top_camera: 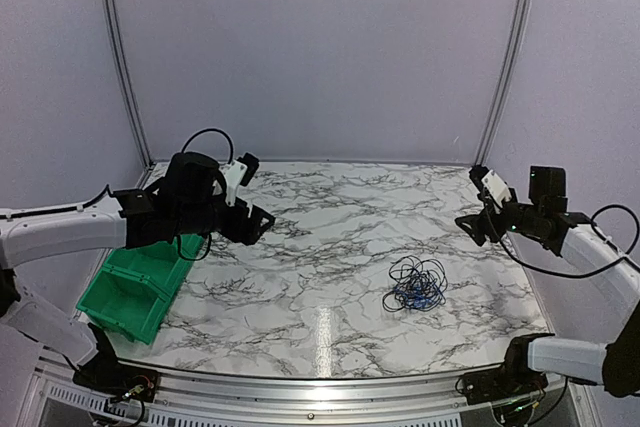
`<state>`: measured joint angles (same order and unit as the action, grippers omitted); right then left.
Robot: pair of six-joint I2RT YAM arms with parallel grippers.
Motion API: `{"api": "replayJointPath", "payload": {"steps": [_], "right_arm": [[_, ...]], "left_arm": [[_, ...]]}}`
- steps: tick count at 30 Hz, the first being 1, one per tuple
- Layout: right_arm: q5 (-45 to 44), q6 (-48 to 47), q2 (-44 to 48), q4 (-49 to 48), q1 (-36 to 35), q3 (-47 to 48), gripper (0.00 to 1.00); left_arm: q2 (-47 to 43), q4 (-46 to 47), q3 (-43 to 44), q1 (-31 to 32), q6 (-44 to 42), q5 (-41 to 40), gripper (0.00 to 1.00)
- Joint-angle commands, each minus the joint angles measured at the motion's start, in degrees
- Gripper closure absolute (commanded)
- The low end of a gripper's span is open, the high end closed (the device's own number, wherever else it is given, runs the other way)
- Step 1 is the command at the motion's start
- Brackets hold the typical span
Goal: Untangle the cables
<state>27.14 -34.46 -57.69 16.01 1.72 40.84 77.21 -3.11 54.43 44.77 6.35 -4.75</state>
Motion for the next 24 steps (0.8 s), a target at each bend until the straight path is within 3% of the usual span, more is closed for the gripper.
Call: {"api": "replayJointPath", "payload": {"steps": [1,9,15,24], "right_arm": [[0.12,-8.36,3.05,12.26,-0.89,2.64,0.08],[-8.07,-17.83,0.66,20.61,-1.49,-0.02,0.05],[-9.09,-18.17,-7.47,18.93,-4.18,-0.15,0.07],[-13.57,-16.32,-19.25,14.13,-16.00,0.11,0.32]], "left_arm": [[2.09,-2.80,2.94,2.92,1.46,8.79,0.16],[2.60,-2.96,3.27,4.11,2.81,16.15,0.15],[3.42,-3.12,3.69,4.28,3.92,19.59,0.24],[5.27,-3.26,4.34,4.38,6.07,20.44,0.33]]}}
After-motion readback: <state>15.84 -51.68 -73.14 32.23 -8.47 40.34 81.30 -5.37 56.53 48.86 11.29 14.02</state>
